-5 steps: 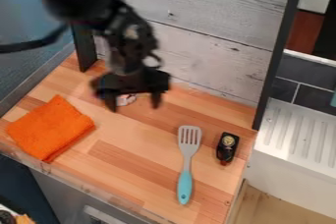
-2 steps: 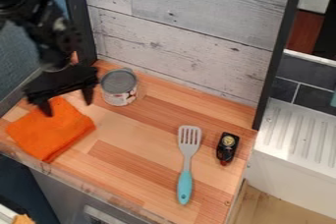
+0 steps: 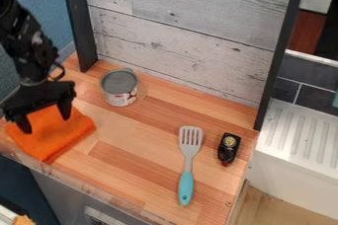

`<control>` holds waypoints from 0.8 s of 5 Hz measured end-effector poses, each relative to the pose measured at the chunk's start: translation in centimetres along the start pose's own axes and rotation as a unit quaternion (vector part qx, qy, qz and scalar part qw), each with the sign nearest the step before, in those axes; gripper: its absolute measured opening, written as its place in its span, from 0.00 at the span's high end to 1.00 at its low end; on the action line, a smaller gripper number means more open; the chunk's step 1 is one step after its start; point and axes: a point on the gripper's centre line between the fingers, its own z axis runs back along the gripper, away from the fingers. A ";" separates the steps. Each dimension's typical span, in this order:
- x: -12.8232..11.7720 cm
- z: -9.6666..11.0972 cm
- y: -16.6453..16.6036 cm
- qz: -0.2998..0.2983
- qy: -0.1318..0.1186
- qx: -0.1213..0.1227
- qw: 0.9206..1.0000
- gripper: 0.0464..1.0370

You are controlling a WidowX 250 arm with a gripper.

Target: Move the orange towel in the right top corner of the table

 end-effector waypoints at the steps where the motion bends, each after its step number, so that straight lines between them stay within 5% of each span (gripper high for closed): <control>1: -0.5 -1.0 -0.3 0.017 0.015 0.005 1.000 0.04; 4: -2.6 -2.0 -2.9 0.012 0.003 0.014 1.000 0.04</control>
